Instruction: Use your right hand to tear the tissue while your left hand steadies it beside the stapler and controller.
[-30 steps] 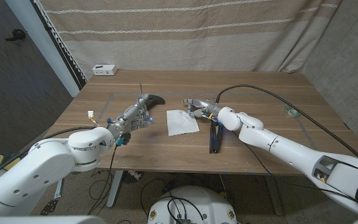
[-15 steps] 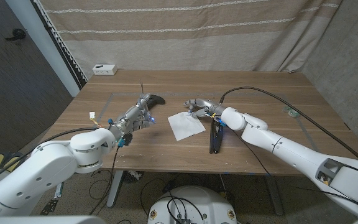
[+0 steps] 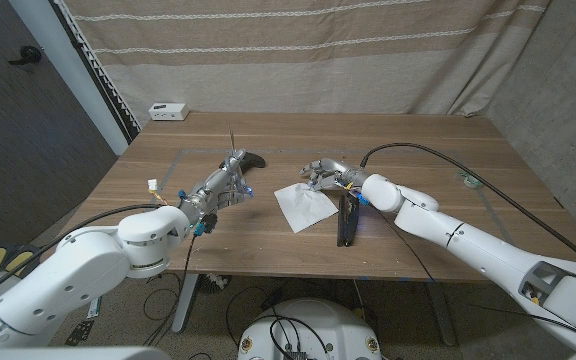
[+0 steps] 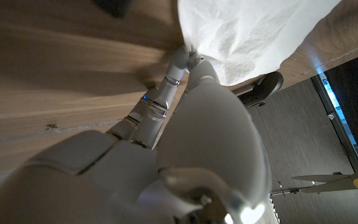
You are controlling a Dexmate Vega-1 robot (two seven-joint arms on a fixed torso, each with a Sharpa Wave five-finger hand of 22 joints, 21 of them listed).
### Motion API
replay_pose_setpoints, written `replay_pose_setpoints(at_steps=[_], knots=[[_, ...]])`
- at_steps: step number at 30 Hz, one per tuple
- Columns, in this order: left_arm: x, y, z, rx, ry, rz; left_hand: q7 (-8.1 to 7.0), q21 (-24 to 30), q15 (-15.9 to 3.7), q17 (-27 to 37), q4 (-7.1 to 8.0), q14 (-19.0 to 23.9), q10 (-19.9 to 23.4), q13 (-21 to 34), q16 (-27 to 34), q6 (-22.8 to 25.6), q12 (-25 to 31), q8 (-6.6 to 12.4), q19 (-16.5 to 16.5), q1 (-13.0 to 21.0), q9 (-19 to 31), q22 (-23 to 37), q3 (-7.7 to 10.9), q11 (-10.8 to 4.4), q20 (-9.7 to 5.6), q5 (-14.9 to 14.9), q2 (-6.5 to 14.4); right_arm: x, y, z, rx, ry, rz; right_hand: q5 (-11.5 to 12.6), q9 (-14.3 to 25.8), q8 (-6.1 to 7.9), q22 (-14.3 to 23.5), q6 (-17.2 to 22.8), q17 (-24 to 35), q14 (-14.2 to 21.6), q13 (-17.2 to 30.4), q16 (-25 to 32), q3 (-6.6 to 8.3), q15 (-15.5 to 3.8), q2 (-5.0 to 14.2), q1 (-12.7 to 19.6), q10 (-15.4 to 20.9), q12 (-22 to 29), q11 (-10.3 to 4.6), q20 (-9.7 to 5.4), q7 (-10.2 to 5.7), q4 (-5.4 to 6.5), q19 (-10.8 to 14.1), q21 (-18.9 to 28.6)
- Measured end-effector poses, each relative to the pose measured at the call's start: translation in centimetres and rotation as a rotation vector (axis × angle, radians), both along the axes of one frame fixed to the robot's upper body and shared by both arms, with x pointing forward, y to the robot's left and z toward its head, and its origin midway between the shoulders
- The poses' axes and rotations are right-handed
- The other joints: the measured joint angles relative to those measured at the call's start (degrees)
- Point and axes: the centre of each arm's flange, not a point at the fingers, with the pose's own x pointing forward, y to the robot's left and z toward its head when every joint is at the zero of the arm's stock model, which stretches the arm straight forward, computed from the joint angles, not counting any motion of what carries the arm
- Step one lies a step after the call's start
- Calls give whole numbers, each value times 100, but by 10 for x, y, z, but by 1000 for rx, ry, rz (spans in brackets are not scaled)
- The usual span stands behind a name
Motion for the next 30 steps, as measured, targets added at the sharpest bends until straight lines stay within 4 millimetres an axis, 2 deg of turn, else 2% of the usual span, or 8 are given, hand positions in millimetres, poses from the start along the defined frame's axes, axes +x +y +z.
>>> replay_pose_setpoints(at_steps=[1, 2, 4, 9, 12, 13, 17, 30], knots=[[0, -1, 2, -1, -8, -5, 0, 0, 0, 0, 0, 0, 0, 0, 0, 0, 0, 0, 0, 0, 0, 0, 0, 0, 0, 0, 0, -5, -6, 8, 24, -15, 0, 0, 0, 13, 1, 39, 0, 12, 0, 0, 0, -13, 0, 0, 0, 0, 0, 1, 6, 0, 1, 715], [0, -1, 1, -1, -8, -5, 0, 0, 0, 0, 0, 0, 0, 0, 0, 0, 0, 0, 0, 0, 0, 0, 0, 0, 0, 0, 0, -5, -6, 8, 27, -13, 1, 0, 5, 32, 364, 108, 11, 21, 0, 0, 0, -21, 0, 0, 3, 0, -3, 39, 13, 0, 40, 1320], [0, -1, 1, 0, -7, -6, 0, 0, 0, 0, 0, 0, 0, 1, 0, 0, 1, 0, 5, 0, 0, 0, 0, 0, -5, 0, 0, -5, -6, 8, 43, -5, 6, 0, 29, 43, 877, 191, 27, 20, -10, 0, 0, -21, 0, 0, 30, -12, -30, 78, -8, 0, 79, 1632], [0, -2, 1, -1, -11, -9, 2, 0, 0, 11, 0, 0, 0, 3, 0, 2, 2, 0, 32, 0, 0, 0, 0, 0, -32, 0, 0, -9, -11, 18, 104, -4, 22, -26, 30, 115, 920, 420, 27, 20, -28, 0, 0, -21, 0, 0, 61, -22, -1, 55, -48, 0, 57, 1689], [0, -2, 1, -1, -10, -9, 2, 0, 0, 13, 17, 0, 0, 5, 4, 2, 4, 0, 32, 0, 0, 0, 17, 0, -32, 0, 0, -10, -10, 19, 133, 9, 37, -40, 55, 234, 920, 760, 53, 20, -39, -10, 2, -21, -1, 1, 61, -22, 0, 55, -119, 2, 57, 1760], [0, -1, 2, -4, -15, -9, 2, 0, 0, 13, 18, 0, 0, 16, 18, 2, 5, 0, 32, 0, 0, 0, 18, 0, -32, 0, 0, -13, -15, 33, 165, -11, 38, -40, 56, 275, 919, 884, 53, 20, -51, -33, 16, -21, -1, 1, 61, -22, 0, 34, -138, 16, 33, 1780], [0, -2, 1, -5, -18, -11, 3, 0, 0, 13, 18, 0, 0, 20, 17, 3, 11, 0, 32, 0, 0, 0, 18, 0, -32, 0, 0, -17, -18, 42, 209, -10, 57, -85, 56, 421, 919, 1348, 102, 20, -54, -55, 24, -21, -1, 1, 60, -62, 0, 56, -204, 24, -5, 1865], [3, -4, 2, -8, -25, -26, 23, 0, 0, 12, 18, 0, 0, -10, 17, 23, 25, 0, 31, 1, 0, -1, 18, 0, -31, 0, 1, -25, -27, 66, 351, -82, 115, -111, 55, 425, 919, 1467, 129, 19, -55, -55, 50, -21, 22, -22, 59, -89, 0, 57, -184, -2, -67, 1908]])
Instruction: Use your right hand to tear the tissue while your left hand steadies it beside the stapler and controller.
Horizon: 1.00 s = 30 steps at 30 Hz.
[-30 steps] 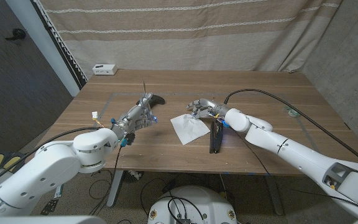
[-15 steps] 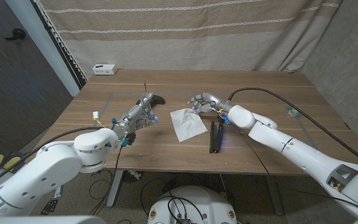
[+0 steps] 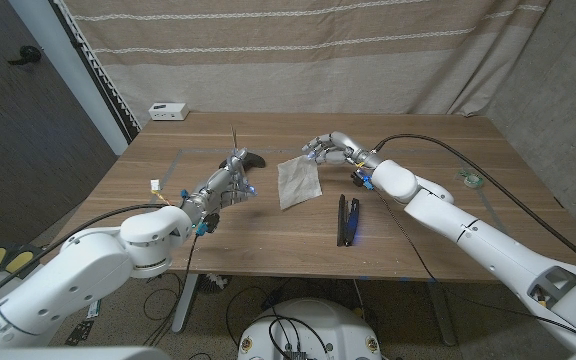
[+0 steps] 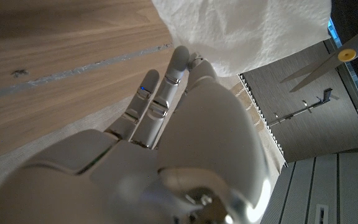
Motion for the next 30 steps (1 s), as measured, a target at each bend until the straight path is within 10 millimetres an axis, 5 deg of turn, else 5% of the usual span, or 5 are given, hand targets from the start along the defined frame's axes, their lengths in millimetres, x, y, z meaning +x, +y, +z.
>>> replay_pose_setpoints(at_steps=[30], knots=[[19, -15, 3, -24, 4, -83, 18, -40, 0, -15, 0, 0, 0, -16, 0, 18, 64, 1, 0, 35, 0, 28, -1, 0, 0, 0, 35, -6, -4, 17, 196, -186, -134, -121, -2, 22, -47, 408, -66, 107, -91, -106, 16, -66, -45, -3, 240, -48, 33, -2, 143, -19, 45, 211]])
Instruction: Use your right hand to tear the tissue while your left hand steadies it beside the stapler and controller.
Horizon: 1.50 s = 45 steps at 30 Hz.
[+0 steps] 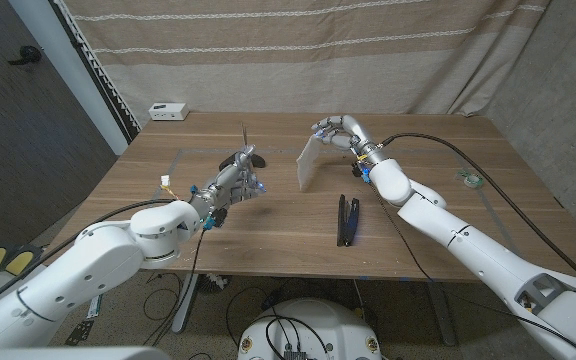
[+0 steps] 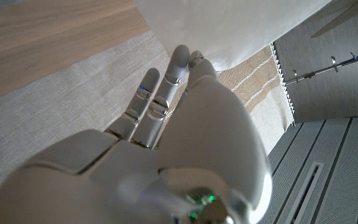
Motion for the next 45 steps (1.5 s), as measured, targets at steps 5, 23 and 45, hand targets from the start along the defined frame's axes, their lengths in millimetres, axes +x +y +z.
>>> replay_pose_setpoints(at_steps=[5, 23, 45], knots=[[5, -5, -1, -18, 3, -27, 0, 0, 0, 0, 5, 0, -21, 4, 0, 0, 0, 0, 0, -1, 0, 0, -6, -21, 0, 0, 0, 0, 1, 2, 28, -33, -30, -40, 0, 0, 0, 33, 0, 82, -28, 0, 16, -19, -28, -17, 51, 20, 8, -12, 33, -16, 15, 33], [21, -28, -1, -40, 22, -145, -1, -22, 0, 1, 13, 0, -21, 35, 0, -1, 0, 0, 0, -8, 0, -1, -13, -21, 0, 0, -8, 6, 17, 2, 148, -143, -93, -189, 0, 40, -54, 164, 28, 192, -54, 0, 22, -67, -94, -10, 172, 14, 28, 0, 103, -69, 61, 83], [29, -43, 1, -28, 31, -212, -11, -22, 0, 2, 13, 0, -21, 31, 0, -11, 0, 1, 0, 19, 0, -2, -13, -21, 0, 0, -33, 33, 30, 17, 237, -230, -175, -274, 28, 40, -53, 163, 43, 216, -80, -44, 62, -83, -94, -10, 201, -14, 60, 1, 103, -109, 122, 122]])
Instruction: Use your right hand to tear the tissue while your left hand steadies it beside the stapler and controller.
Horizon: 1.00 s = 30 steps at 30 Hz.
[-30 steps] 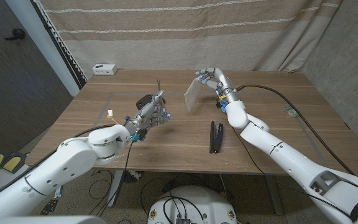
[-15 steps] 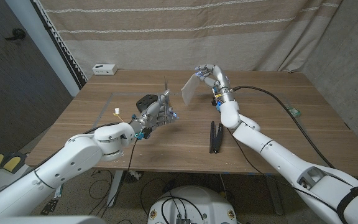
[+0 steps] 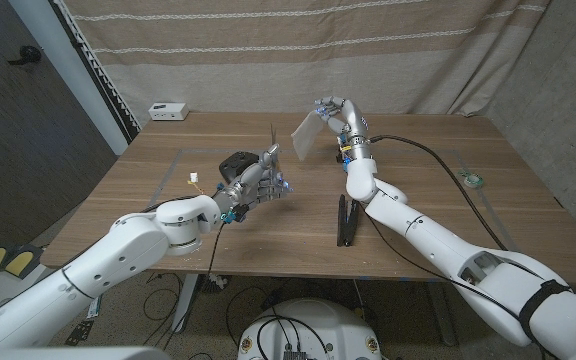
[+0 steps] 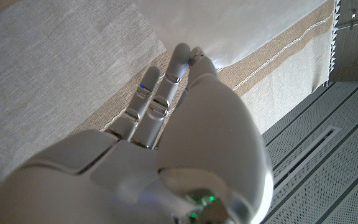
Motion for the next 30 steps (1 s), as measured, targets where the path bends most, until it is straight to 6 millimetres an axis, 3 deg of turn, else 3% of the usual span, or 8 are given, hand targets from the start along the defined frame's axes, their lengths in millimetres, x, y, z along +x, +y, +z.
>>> replay_pose_setpoints(at_steps=[7, 30], knots=[[0, -3, 0, 1, 0, -13, 0, -21, 0, 14, 0, 0, 0, -5, 0, 0, 0, 0, 0, 1, 0, 0, 0, 0, 0, 0, 0, 12, 6, 0, -4, 8, -23, -44, 0, 0, 0, 0, 0, 37, 2, 0, 7, -24, 0, 0, 0, -5, 0, 0, 0, -7, 0, 0], [7, -22, 2, -4, -8, -70, -1, -21, 0, 13, 0, 0, 0, -3, 0, -1, 0, 0, 0, 15, 0, -1, 0, 0, 0, 0, 3, 15, 16, 2, 61, -75, -55, -143, -1, -46, 1, -1, 27, 36, 6, -63, 79, -24, 0, 0, -20, -28, 63, 0, 0, -31, -1, 0]])
